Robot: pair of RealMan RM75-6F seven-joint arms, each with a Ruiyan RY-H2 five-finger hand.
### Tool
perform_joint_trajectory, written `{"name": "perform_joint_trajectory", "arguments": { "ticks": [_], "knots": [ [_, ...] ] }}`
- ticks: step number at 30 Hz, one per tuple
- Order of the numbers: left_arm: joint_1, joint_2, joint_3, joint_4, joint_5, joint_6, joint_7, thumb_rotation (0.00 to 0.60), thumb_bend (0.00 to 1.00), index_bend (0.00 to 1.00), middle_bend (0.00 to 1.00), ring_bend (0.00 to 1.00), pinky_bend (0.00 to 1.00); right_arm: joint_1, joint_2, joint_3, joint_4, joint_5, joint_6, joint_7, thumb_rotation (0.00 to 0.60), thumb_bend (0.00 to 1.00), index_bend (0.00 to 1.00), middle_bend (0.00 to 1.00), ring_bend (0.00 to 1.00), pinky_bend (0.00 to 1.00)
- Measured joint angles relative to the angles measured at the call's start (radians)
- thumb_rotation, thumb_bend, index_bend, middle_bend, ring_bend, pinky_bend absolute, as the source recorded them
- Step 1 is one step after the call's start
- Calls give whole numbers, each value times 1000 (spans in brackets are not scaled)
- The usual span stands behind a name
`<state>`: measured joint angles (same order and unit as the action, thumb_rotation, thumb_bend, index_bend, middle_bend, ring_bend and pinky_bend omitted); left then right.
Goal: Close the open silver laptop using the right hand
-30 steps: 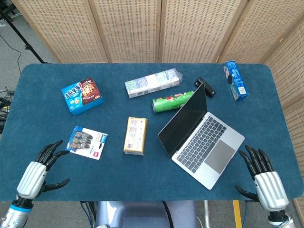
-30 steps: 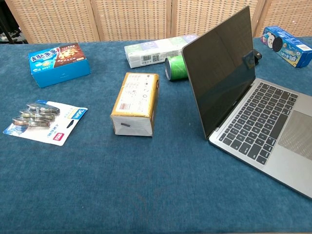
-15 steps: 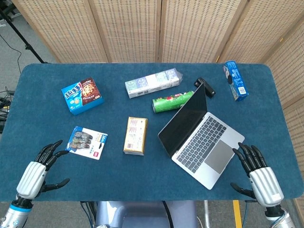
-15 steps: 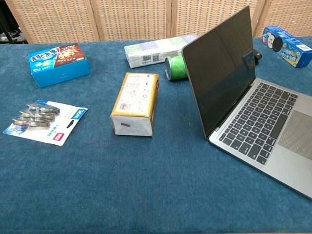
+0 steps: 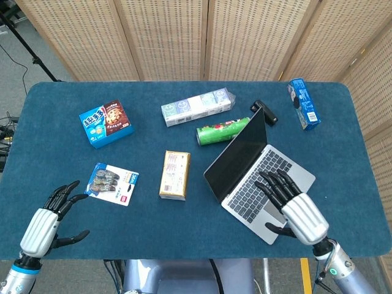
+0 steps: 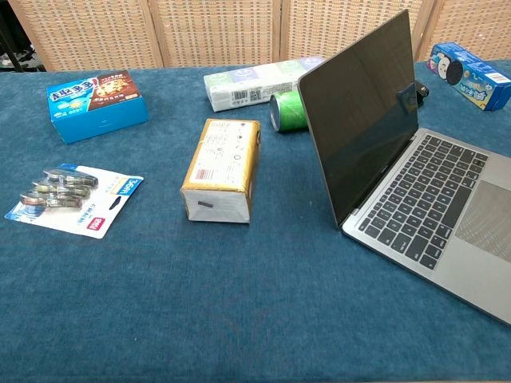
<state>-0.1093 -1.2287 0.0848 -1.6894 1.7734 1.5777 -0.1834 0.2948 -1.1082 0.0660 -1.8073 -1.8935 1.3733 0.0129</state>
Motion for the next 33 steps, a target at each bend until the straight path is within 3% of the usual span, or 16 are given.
{"name": "perform_joint_trajectory", "arguments": {
  "ticks": [12,22,33],
  "knots": [
    [-2,4,6,2,5,-5,-15,600,127,246,89,131,100,194,-91,98,-5,94,-217,-41,600,134,23,0,0,0],
    [-11,-8,11,14,-5,-39,-11,600,128,246,89,131,99,346,-153,202,151,286,-364,-14,600,133,29,0,0,0],
    [-14,-14,15,20,-3,-44,-15,600,128,246,89,131,99,417,-197,198,182,324,-398,-10,600,133,61,2,0,0]
  ]
}}
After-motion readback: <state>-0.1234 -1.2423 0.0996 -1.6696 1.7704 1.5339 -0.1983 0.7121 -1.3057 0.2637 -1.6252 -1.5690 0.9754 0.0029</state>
